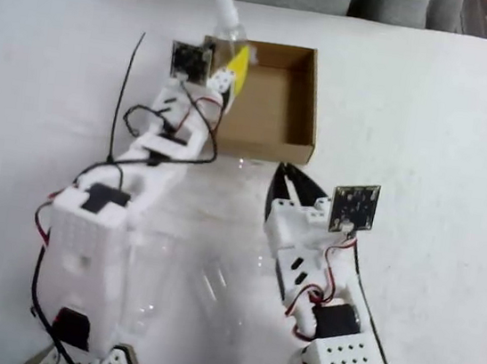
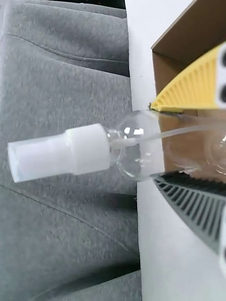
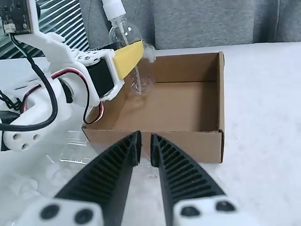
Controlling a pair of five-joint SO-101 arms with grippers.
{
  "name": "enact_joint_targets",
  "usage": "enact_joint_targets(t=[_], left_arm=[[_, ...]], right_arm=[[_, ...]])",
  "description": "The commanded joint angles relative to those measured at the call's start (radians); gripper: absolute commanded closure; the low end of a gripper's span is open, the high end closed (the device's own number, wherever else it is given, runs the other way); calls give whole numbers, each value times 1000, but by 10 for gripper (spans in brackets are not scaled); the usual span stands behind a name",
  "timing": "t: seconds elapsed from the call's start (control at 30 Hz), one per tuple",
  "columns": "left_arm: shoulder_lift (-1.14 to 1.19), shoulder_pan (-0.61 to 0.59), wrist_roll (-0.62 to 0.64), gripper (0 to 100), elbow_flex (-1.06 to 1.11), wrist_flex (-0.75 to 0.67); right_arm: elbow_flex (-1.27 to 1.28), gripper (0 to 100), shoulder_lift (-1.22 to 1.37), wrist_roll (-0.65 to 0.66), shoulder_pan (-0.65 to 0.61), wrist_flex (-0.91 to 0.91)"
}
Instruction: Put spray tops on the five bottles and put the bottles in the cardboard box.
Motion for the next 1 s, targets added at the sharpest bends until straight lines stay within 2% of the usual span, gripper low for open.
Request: enact_joint_targets(t=[0.0, 0.77, 0.97], left_arm=[[15, -19, -8, 962, -103, -28], [67, -41, -8, 976, -150, -23], [87, -45, -8, 976, -204, 72]], right_arm=[[-31, 984, -10, 9, 7, -16], [-29, 984, -4, 9, -21, -15], [-28, 984, -4, 9, -21, -13]])
